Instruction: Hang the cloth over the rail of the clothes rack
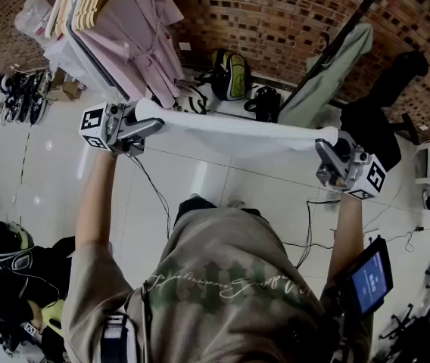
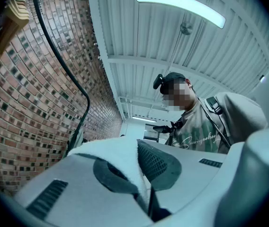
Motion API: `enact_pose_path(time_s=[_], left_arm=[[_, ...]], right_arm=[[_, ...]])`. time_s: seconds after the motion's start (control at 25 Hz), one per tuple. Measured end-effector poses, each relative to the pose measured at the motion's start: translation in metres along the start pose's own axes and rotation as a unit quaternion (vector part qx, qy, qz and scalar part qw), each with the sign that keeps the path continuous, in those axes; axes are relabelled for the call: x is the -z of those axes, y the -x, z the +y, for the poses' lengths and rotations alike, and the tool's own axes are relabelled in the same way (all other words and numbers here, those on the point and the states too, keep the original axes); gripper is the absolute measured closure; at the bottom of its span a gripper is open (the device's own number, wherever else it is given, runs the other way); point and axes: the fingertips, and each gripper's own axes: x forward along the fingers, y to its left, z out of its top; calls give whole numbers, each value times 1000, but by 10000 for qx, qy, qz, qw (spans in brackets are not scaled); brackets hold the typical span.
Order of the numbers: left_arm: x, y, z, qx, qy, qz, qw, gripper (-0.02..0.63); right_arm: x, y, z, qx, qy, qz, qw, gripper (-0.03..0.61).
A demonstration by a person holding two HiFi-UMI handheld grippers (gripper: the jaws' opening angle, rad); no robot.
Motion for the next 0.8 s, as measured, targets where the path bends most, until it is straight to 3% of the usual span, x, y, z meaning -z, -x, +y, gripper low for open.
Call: enact_pose_path(time_s=[0.32, 0.8], left_arm=[[14, -4, 29, -135, 95, 55, 9998, 598], [-25, 26, 120, 215, -116, 135, 9996, 598]], right_arm=[[5, 7, -33, 156, -147, 12, 9998, 551], [2, -38, -101, 159, 108, 46, 9998, 551]])
